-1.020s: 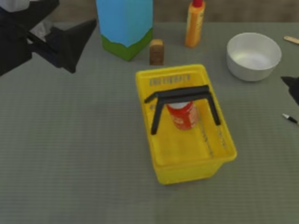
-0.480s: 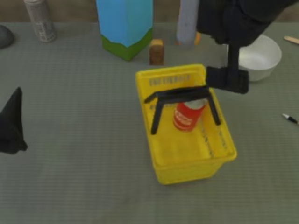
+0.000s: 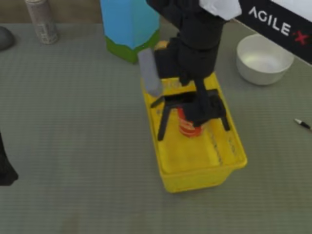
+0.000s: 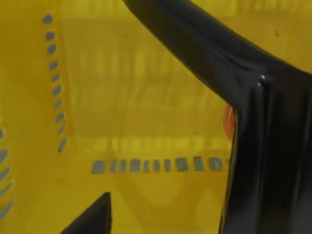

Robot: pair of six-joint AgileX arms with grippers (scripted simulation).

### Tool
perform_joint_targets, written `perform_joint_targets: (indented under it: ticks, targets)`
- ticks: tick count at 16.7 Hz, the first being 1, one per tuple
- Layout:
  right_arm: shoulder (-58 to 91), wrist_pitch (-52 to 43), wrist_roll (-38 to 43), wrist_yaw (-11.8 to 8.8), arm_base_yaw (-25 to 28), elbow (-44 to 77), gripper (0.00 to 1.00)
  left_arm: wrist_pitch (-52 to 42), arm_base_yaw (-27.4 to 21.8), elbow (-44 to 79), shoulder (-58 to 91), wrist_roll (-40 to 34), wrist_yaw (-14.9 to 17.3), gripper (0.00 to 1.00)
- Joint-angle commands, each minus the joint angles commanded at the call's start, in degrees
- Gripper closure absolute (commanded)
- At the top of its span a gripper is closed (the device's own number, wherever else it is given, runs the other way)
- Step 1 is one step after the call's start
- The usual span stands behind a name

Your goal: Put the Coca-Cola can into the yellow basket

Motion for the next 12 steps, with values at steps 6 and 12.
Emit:
perform_joint_targets:
  ticks: [6, 12]
  targets:
    - [0.7, -0.4, -0.2, 0.0, -0.1, 0.4, 0.00, -0.2, 0.1, -0.4, -0.7, 0.1, -0.4, 0.00]
    - [0.0, 4.1, -0.3, 0.0, 0.2, -4.9, 0.00, -0.2, 0.1, -0.4, -0.7, 0.1, -0.4, 0.00]
